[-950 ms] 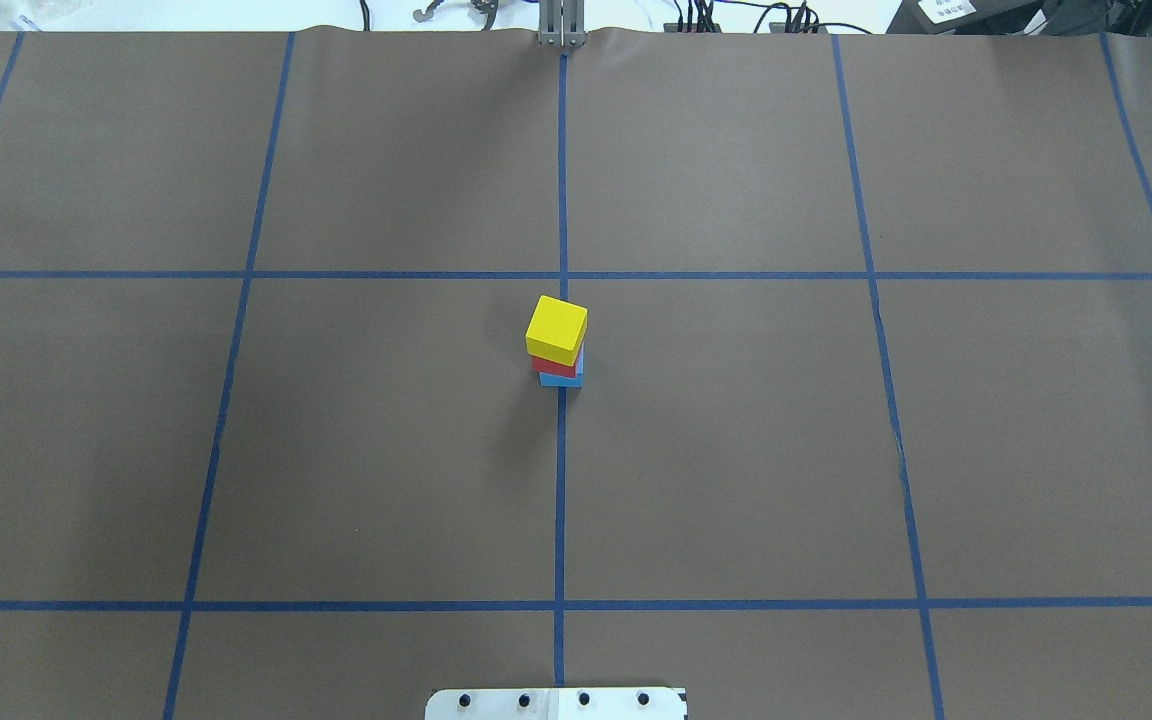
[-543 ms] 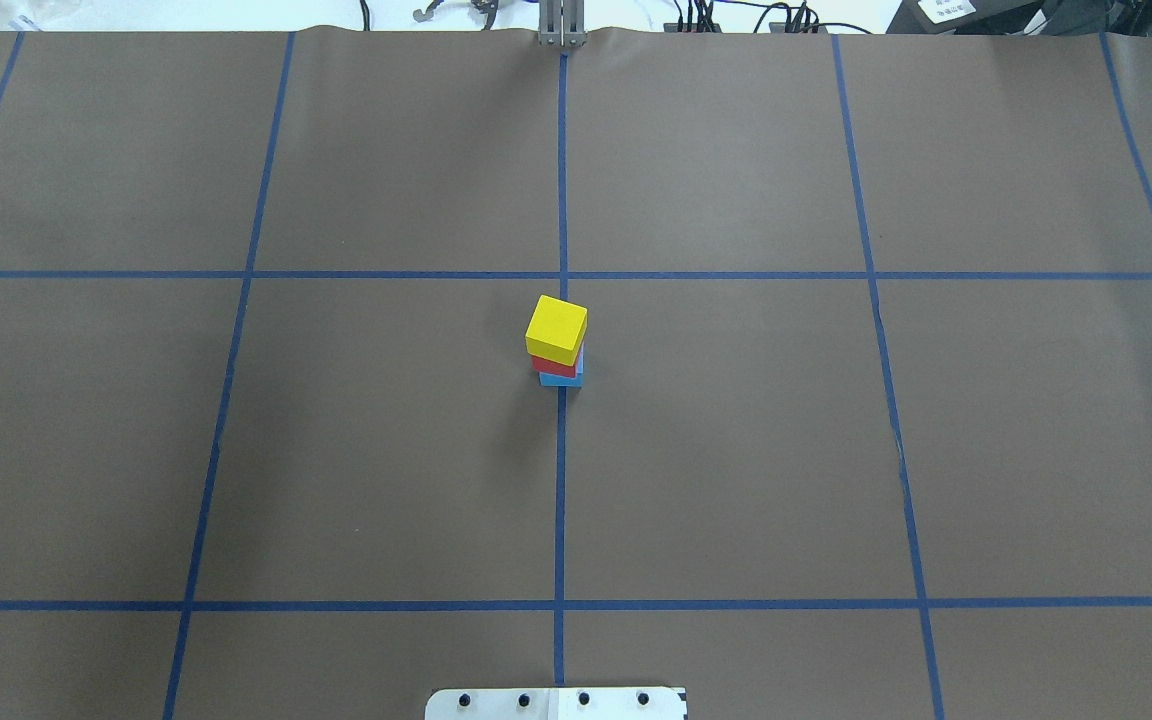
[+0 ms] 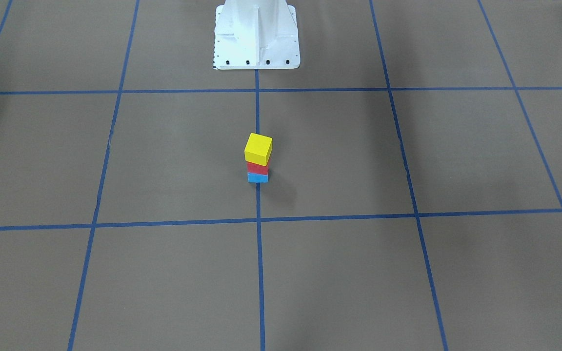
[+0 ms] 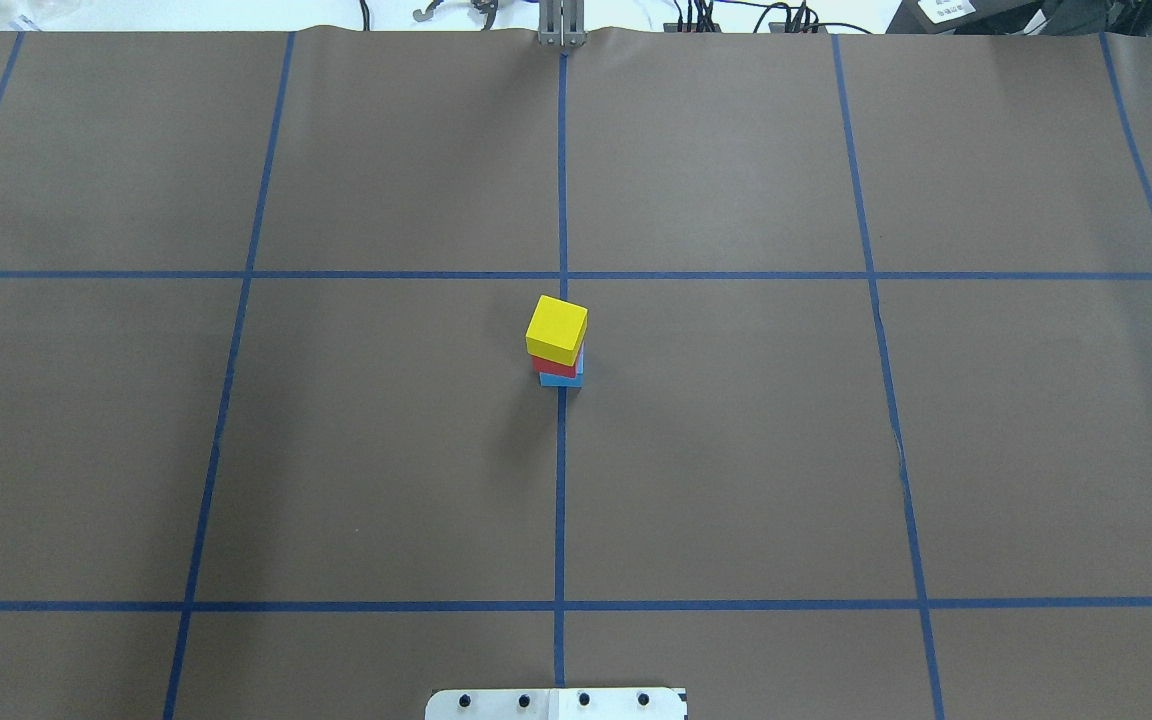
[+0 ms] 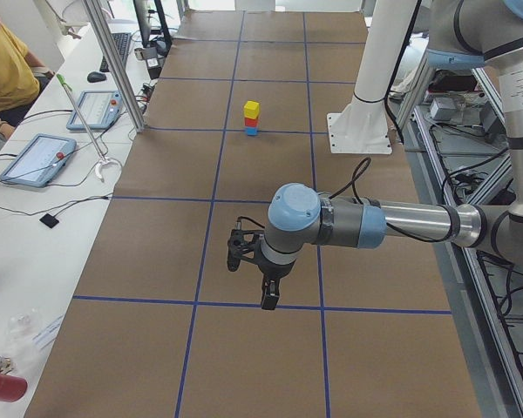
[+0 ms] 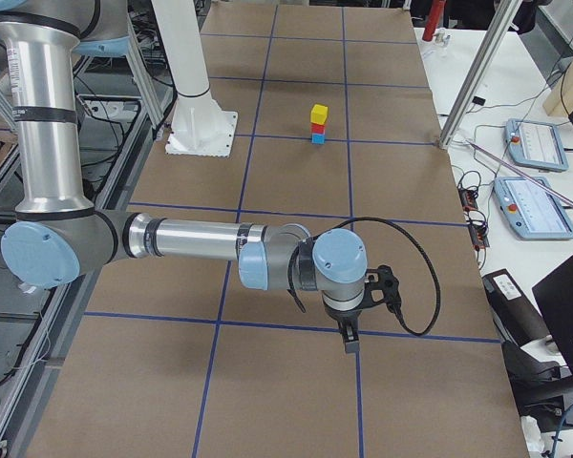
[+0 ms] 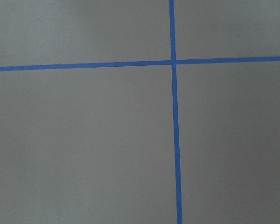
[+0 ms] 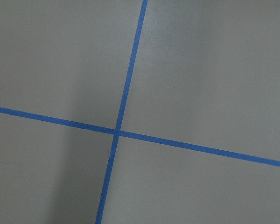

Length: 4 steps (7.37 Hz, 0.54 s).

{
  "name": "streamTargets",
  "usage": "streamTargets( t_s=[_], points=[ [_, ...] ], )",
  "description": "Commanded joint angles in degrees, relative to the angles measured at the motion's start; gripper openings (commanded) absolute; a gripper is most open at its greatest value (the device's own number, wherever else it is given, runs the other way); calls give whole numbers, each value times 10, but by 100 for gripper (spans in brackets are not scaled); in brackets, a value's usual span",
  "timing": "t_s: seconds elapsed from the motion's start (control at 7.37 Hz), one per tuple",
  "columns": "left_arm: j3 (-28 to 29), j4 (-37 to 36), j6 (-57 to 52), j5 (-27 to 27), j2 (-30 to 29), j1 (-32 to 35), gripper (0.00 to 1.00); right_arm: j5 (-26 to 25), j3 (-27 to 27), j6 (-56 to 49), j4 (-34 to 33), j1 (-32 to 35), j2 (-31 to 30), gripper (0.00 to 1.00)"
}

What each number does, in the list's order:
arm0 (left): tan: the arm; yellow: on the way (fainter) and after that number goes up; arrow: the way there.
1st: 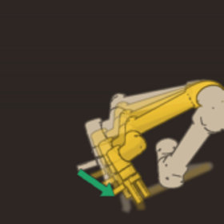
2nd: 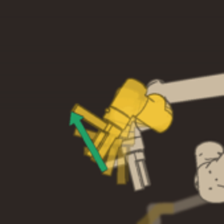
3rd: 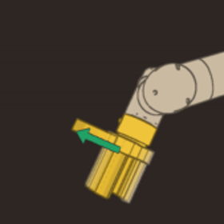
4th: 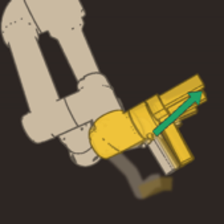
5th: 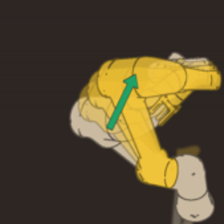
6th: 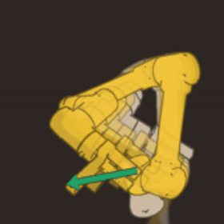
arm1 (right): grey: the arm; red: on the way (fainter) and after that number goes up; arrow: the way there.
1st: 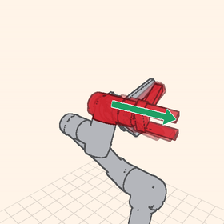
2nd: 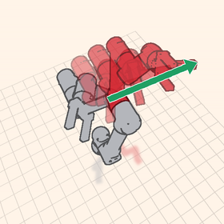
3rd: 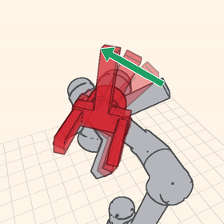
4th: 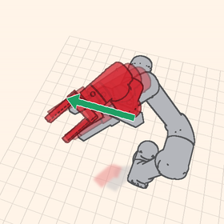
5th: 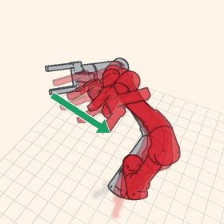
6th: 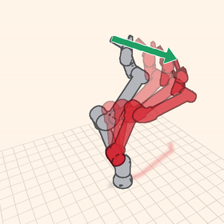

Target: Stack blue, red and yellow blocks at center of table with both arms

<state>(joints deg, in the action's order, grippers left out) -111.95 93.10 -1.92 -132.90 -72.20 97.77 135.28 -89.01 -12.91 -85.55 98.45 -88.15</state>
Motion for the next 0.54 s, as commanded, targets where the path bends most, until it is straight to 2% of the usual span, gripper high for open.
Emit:
streamTargets(
  t_s=[0.0,0.27,0.41],
  points=[
    [44,14,3,1,-34,-18,100,1,1,0,0,-1,0,100],
    [60,9,3,6,-44,-69,100,1,4,-1,2,-1,-4,100],
    [63,8,0,2,-37,-70,100,-5,3,-9,4,-1,-7,100]
  ],
)
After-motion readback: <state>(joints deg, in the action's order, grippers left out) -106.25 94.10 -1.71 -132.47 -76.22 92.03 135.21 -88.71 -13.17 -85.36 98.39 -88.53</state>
